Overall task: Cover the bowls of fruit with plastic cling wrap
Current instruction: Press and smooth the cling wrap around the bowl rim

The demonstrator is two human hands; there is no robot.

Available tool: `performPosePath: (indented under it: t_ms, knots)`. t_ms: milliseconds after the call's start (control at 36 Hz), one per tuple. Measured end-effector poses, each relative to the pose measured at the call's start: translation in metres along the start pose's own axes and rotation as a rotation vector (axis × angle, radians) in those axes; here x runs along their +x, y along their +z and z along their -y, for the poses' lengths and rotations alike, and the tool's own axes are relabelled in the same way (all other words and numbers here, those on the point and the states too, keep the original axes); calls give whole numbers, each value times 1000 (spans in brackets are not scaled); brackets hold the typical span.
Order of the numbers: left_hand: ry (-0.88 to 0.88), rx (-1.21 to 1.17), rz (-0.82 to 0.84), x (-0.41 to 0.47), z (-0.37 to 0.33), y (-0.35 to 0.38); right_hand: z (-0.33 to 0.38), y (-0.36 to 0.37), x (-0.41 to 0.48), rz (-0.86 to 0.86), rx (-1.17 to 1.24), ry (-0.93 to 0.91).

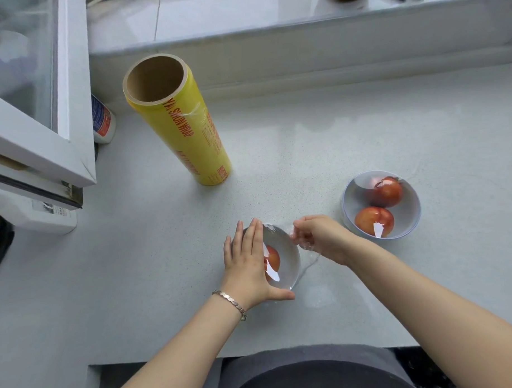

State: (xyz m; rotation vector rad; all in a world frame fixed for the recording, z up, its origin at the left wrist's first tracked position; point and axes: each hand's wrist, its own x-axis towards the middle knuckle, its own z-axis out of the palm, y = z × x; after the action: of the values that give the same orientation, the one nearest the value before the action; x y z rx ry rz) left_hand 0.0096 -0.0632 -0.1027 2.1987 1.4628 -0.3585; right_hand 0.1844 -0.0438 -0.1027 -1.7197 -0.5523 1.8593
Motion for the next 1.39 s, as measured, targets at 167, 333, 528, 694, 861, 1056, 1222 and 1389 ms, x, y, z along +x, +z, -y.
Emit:
performPosePath:
  t_ms: [167, 333, 528, 694, 861, 1056, 1222, 1389]
  knots:
    - [33, 6, 15, 0, 0, -1, 7, -2, 4, 48, -232, 148]
    - [44, 12, 16, 0, 1, -1, 17, 3, 5, 14, -442, 128]
    - [48, 2, 4, 0, 1, -1, -4, 13, 17, -219, -227, -234]
    - [43, -1, 3, 1, 1, -2, -13, 17, 33, -351, -139, -302]
    - [30, -1, 7, 3, -1, -2, -20, 15, 45, -368, -175, -254]
    - [38, 8, 16, 5, 1, -1, -28, 14, 49, -300, -346, -95]
    - [62, 108, 59, 8, -2, -8, -30, 5, 42, -256, -412, 0]
    - [-7, 193, 114, 11, -13, -15, -31, -7, 8, -139, -148, 130]
